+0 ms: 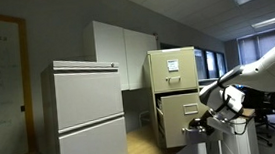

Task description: Open the bottom drawer of the file cabinet to the right

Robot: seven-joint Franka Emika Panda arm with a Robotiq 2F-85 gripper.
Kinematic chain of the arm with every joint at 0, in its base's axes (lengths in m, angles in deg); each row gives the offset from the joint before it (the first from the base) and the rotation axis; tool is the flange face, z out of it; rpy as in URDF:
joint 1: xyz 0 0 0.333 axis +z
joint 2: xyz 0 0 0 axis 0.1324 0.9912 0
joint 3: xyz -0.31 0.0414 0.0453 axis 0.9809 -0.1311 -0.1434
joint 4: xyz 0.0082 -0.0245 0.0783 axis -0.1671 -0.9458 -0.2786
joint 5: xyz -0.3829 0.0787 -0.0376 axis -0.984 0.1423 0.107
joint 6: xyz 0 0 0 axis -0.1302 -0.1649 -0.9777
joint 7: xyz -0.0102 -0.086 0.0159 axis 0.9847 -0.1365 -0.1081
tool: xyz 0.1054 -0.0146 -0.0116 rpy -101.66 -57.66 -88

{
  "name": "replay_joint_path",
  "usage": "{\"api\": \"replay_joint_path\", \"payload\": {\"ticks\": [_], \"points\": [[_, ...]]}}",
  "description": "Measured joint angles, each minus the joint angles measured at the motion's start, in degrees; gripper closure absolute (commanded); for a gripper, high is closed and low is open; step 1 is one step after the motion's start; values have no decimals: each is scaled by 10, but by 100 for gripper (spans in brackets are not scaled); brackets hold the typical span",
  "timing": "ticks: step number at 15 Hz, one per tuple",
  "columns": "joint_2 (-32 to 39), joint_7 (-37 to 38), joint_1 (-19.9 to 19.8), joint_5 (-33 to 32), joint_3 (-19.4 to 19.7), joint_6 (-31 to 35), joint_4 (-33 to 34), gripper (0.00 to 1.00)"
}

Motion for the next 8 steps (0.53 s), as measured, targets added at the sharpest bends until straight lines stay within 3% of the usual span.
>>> {"api": "replay_joint_path", "payload": {"ticks": [6,7,8], "points": [[-96,3,3,0,-2,3,-89,100],[-111,5,3,1,-3,5,-103,74],[-127,6,6,3,-3,10,-117,73]]}}
